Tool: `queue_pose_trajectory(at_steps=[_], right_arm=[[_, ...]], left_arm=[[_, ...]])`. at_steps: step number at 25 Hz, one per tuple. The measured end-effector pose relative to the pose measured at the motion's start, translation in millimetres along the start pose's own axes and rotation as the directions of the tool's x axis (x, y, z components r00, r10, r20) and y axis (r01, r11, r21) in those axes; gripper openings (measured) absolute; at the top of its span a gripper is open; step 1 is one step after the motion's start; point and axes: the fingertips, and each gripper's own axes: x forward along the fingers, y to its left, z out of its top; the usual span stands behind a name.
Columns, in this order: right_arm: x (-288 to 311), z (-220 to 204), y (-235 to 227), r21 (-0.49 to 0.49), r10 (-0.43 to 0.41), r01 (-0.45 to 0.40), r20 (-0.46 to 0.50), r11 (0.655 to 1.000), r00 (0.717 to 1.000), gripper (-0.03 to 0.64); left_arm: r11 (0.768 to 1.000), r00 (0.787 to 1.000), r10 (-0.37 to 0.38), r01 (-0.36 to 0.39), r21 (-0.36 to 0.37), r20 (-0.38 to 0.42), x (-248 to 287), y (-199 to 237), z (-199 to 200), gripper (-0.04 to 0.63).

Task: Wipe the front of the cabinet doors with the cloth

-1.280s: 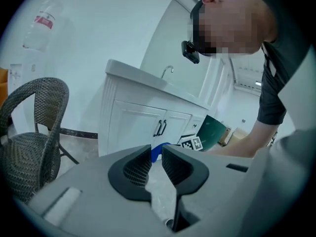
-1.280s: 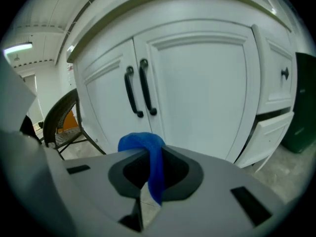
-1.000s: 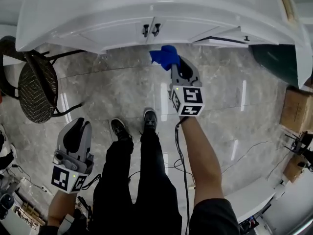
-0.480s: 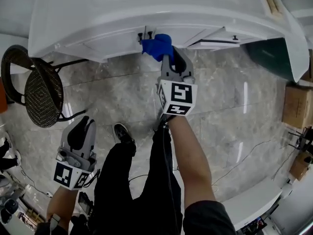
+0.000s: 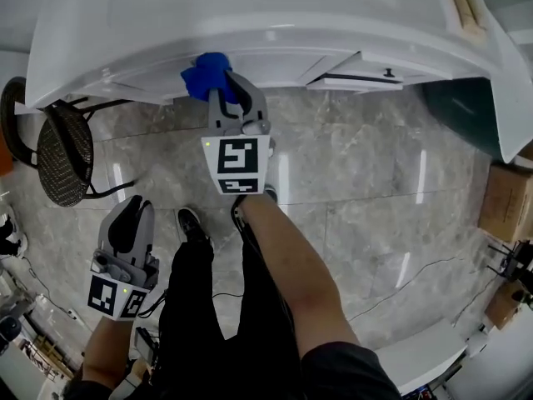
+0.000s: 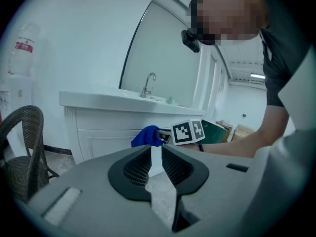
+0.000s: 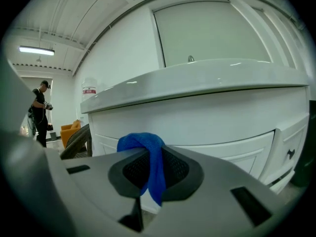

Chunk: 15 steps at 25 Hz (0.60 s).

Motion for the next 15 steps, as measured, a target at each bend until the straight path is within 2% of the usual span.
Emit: queue_pose_trajectory(at_steps=[4,7,10,15], right_arm=[[6.4,0.1,-19.3,-0.001,0.037,-0.037,-0.009,0.999,0.999,0.035],[4.0,-5.1,-48.4,0.01,0.03,-0.03,-0.02,1.0,0.999,0.035],[-4.3,-16.3,-94.1,0.037,-0.029,0.03,-0.04,0.999,0.999,0.035],[-27.3,-32.4,-180.9,0.078,-0.18,0.185,-0.068,0.98,0.981,0.035]], left_arm=[[1.0,1.0,0.016,-0.016,-0.013,0.004,18.9,-27.3,6.1,0.067],[1.0,1.0,-0.002,0.002,-0.008,-0.002,29.1,-46.3,9.1,0.067],[1.0,1.0,-0.018,0.018,-0.009,-0.011,34.6,-54.4,8.8,0.067],[0.999,0.998,-0.05,0.049,-0.023,-0.032,38.9,-52.5,-7.0,0.067]])
